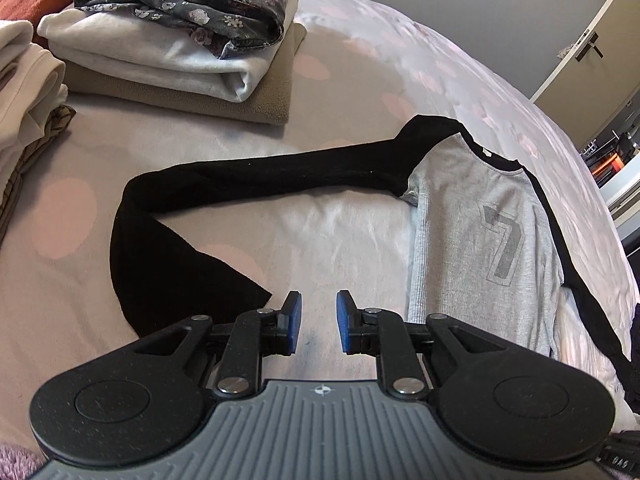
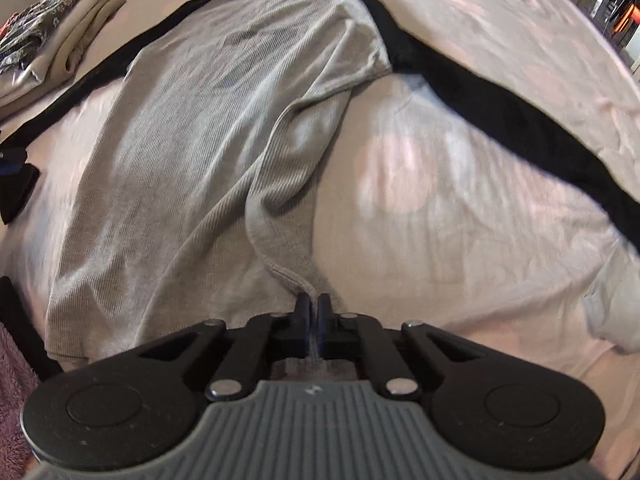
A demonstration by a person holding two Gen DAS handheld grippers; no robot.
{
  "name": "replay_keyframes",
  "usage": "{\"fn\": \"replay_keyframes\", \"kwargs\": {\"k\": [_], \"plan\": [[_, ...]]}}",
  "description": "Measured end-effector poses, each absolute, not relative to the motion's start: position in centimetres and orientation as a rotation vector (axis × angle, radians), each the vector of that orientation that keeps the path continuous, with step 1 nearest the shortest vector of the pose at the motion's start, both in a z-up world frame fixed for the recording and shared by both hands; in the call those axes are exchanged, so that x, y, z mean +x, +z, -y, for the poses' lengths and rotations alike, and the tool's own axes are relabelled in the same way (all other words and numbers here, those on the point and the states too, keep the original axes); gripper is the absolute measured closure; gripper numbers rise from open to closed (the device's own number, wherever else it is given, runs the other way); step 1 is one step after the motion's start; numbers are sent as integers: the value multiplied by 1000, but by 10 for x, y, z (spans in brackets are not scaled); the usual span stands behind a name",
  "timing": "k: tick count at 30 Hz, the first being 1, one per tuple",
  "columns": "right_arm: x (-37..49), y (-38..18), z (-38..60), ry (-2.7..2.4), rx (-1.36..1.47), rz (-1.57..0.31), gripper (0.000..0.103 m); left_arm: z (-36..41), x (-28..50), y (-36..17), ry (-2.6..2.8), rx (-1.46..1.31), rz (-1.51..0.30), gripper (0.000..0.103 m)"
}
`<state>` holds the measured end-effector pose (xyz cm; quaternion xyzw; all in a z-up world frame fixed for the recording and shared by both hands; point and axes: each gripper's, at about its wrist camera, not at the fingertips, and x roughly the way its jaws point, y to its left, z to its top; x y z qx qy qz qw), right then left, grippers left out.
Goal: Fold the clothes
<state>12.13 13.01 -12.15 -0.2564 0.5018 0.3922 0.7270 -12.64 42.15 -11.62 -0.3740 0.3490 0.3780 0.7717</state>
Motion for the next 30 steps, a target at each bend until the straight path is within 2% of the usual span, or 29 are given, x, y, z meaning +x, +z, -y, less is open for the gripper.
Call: {"fn": "replay_keyframes", "kwargs": {"k": [6, 12, 16, 30], "plan": [[170, -110, -96, 714, -528, -1135, 99, -419, -119, -118, 791, -790, -788, 87], [190, -136, -86, 626, -563, -1238, 100, -411, -110, -124, 699, -805, -865, 86], [184, -142, -95, 605, -656, -1209, 100, -401, -98, -134, 588, -824, -969, 84], [178, -137, -95, 639, -620, -1149, 99, -347, -47, -157, 290, -773, -1059, 82]]}}
